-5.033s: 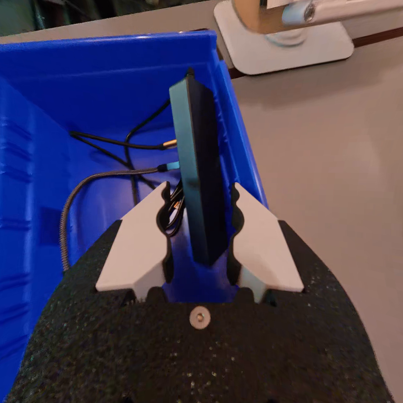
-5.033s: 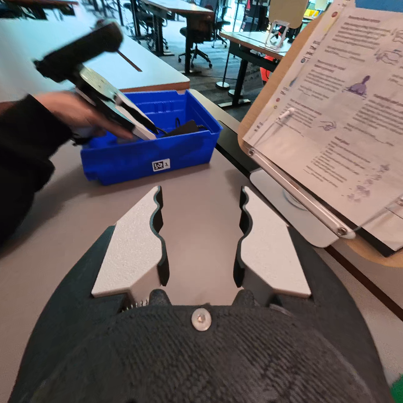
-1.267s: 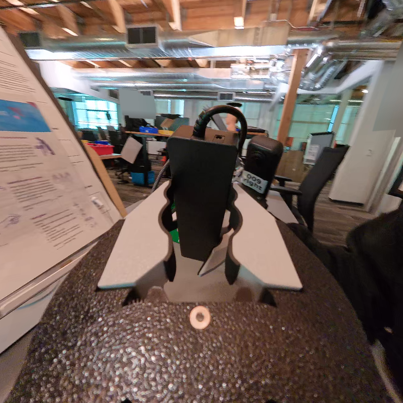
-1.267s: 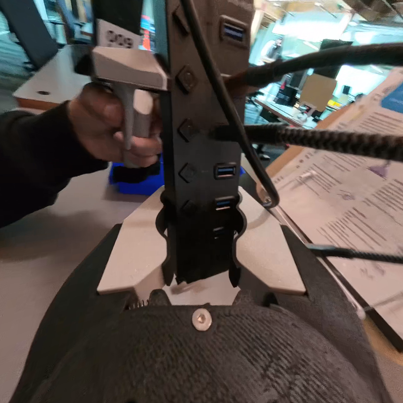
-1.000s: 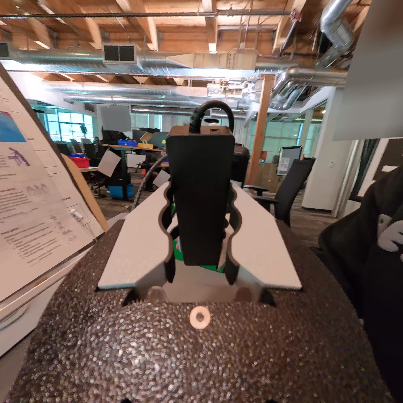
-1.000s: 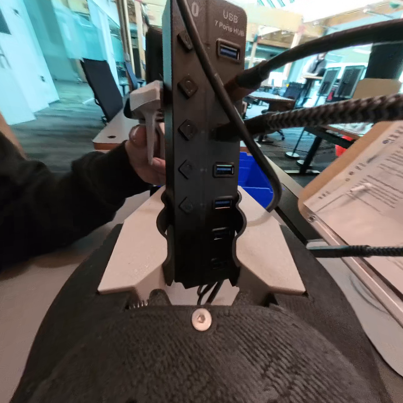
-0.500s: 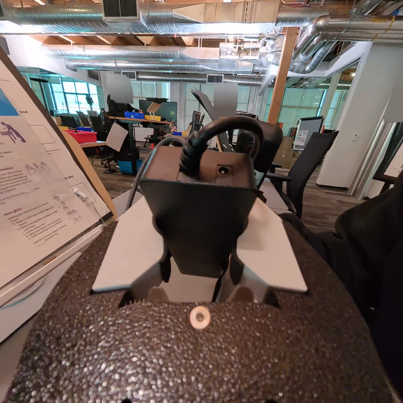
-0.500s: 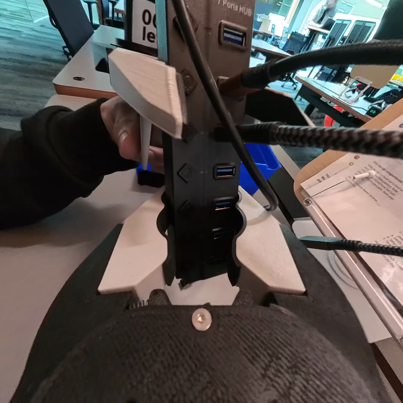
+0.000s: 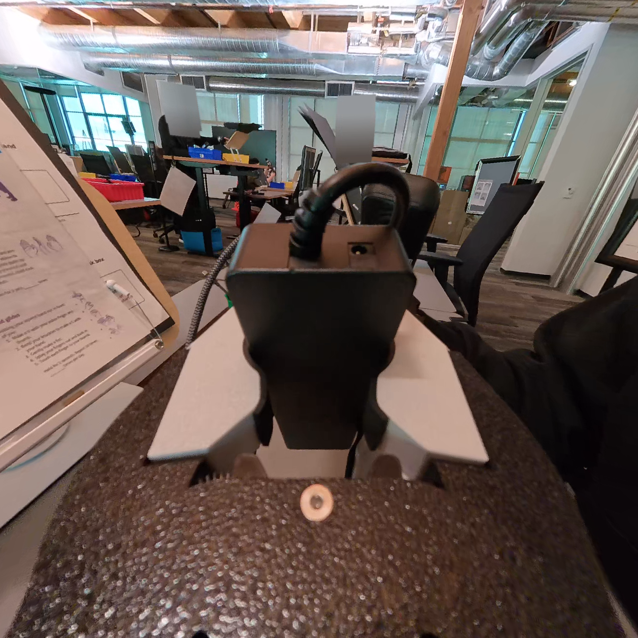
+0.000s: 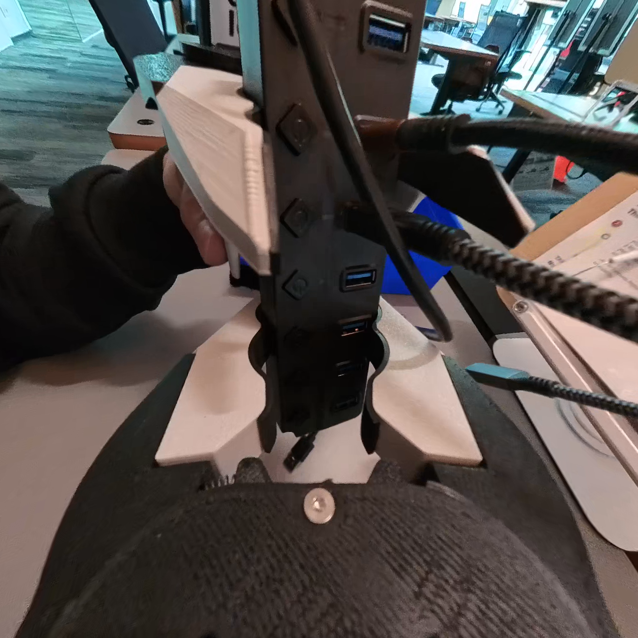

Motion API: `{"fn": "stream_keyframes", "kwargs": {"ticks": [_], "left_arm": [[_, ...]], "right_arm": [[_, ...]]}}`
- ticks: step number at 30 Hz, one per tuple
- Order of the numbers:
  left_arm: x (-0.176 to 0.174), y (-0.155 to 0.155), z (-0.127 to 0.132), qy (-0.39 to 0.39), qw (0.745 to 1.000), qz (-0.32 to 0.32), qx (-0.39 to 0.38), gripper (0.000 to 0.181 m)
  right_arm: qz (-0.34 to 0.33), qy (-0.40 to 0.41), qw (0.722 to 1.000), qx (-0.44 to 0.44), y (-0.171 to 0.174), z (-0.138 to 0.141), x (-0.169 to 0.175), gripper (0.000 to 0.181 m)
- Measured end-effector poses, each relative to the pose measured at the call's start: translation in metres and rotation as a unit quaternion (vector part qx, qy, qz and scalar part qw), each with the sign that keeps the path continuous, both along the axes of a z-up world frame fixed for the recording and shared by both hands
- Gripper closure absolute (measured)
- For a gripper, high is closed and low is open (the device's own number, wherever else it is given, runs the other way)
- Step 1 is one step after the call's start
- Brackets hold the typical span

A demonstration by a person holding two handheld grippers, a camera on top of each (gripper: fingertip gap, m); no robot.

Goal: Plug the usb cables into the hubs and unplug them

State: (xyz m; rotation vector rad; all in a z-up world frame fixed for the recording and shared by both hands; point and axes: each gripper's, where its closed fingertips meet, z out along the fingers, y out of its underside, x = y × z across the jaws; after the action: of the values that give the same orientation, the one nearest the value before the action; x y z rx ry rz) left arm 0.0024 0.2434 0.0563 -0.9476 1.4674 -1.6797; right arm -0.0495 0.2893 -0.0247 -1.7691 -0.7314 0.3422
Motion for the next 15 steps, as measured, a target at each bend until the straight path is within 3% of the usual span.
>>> {"fn": "stream_keyframes", "kwargs": {"ticks": [3, 5, 7, 8, 10, 13, 15], "left_arm": [[0.002, 0.002, -0.004, 0.008, 1.0, 0.008, 0.008, 0.119], [0.001, 0.001, -0.009, 0.018, 1.0, 0.004, 0.025, 0.119], [0.001, 0.005, -0.014, 0.021, 0.998, 0.022, 0.056, 0.12], [0.001, 0.009, -0.018, 0.027, 0.997, 0.031, 0.073, 0.113], [0.0, 0.01, -0.025, 0.034, 0.995, 0.029, 0.095, 0.12], [-0.002, 0.001, -0.027, 0.023, 0.994, -0.003, 0.104, 0.115], [-0.003, -0.011, -0.03, 0.014, 0.993, -0.033, 0.115, 0.12]], "right_arm": [[-0.012, -0.016, 0.999, -0.031, -0.007, -0.006, 0.007, 0.122], [0.013, -0.041, 0.993, -0.114, -0.038, -0.02, 0.01, 0.103], [0.057, -0.077, 0.983, -0.16, -0.082, -0.024, 0.013, 0.112], [0.072, -0.098, 0.983, -0.141, -0.097, -0.018, 0.015, 0.117], [0.015, -0.104, 0.994, -0.015, -0.094, 0.024, 0.03, 0.126], [-0.064, -0.001, 0.991, 0.122, -0.084, 0.092, 0.051, 0.139], [-0.074, 0.037, 0.986, 0.148, -0.077, 0.102, 0.058, 0.142]]}}
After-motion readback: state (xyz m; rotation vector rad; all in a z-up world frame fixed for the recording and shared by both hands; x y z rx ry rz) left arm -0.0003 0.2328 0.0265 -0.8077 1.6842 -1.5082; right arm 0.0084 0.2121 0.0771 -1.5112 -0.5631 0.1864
